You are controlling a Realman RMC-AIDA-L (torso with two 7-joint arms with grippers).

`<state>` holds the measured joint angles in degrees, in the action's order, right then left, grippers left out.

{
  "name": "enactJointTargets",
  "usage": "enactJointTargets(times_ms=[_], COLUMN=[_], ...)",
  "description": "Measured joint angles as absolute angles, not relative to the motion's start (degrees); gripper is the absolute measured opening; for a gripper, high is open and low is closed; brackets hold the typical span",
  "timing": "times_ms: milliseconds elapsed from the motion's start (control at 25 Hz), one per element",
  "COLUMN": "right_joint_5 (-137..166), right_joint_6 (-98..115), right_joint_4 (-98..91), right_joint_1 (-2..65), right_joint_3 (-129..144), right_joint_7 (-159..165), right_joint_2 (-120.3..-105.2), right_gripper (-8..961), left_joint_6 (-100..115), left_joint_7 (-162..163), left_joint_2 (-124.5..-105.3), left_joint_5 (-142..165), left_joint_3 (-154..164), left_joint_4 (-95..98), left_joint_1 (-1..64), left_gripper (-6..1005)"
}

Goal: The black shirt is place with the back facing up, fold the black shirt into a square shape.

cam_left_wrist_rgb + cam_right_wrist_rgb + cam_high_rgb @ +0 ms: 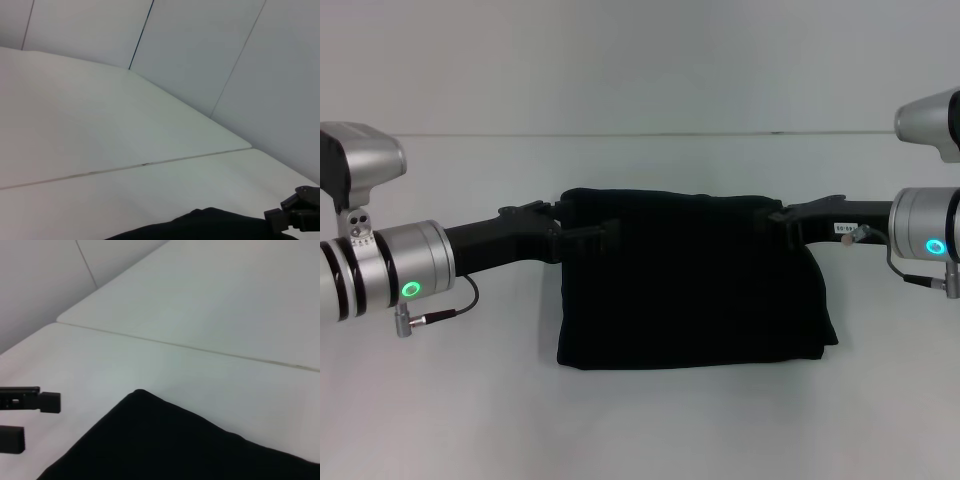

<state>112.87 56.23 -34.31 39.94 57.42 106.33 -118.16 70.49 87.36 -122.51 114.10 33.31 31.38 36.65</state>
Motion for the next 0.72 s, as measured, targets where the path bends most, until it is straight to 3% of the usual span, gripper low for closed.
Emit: enactJointTargets(times_ms=[600, 720], right_joint_5=[113.0, 112.9], right_joint_6=[53.9, 53.1], right_joint_4=[-32.7, -33.0], right_joint_1=[40.7, 40.2], right_joint_3=[57.3, 56.7], right_joint_7=[106.0, 106.0], right_joint_2=[-117.96, -117.84], right_gripper=[102, 229], left_joint_6=[70.4, 70.3], left_joint_7=[87.4, 87.4], left_joint_2=[-122.52, -122.52], left_joint_5=[114.1, 114.1], left_joint_3=[33.3, 33.5], left_joint_4=[31.4, 31.4], left_joint_1=[36.7, 36.7], left_gripper=[848, 847])
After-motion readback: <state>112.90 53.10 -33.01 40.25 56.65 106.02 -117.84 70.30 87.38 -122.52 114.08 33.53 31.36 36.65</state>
